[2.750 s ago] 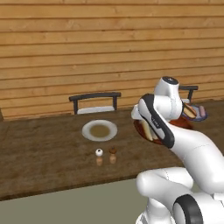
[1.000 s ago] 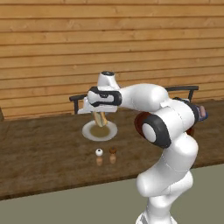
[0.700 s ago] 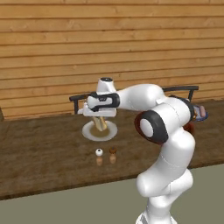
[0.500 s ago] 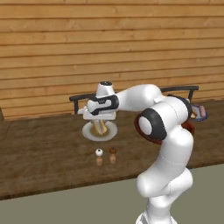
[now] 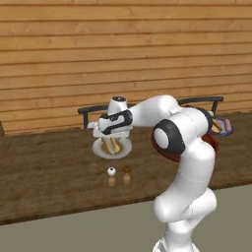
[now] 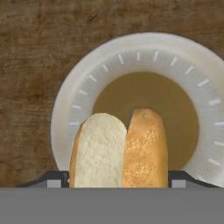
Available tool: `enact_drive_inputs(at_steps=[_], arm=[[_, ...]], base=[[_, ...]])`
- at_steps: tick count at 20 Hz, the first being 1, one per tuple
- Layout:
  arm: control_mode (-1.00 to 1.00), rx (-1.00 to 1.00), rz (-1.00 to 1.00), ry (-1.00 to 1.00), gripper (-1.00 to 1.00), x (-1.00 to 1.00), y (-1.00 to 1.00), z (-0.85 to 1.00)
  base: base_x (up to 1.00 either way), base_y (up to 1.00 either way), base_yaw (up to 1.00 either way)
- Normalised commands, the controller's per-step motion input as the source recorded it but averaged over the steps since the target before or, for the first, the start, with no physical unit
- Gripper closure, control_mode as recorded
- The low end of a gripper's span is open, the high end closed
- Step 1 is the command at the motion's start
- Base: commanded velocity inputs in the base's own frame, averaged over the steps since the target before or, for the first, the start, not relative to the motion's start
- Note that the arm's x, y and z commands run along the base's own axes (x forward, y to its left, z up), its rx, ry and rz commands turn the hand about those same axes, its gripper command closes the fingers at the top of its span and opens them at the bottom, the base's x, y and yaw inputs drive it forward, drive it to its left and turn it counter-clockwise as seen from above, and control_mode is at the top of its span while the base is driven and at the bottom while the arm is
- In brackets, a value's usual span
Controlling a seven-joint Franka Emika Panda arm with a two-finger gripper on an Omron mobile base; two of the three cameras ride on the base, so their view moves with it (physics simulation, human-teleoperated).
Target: Place one bun and one sausage from the bowl on each plate.
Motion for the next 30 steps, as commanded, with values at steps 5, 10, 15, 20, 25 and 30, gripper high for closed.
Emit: enact_drive_inputs(at_steps=[5,10,15,20,25,30], arm=[[-1.00,0.00,0.00,-0.01,-1.00,0.24,0.04,-0.24],[-1.00,0.00,0.00,-0.06,-1.00,0.12,0.00,-0.21],[-1.00,0.00,0.00,-0.14,-1.00,0.09,0.00,-0.19],[-1.00,0.00,0.00,-0.15,-1.00,0.25,-0.05,-0.03],[-1.00,0.00,-0.02,-0.09,-1.00,0.06,-0.27,0.05],[-1.00,0.00,-0.03,0.00,-1.00,-0.11,-0.37,0.58]], base=[[0.00,0.00,0.00],[0.00,0.00,0.00],[0.00,0.00,0.00],[0.00,0.00,0.00],[0.00,0.00,0.00],[0.00,0.00,0.00]])
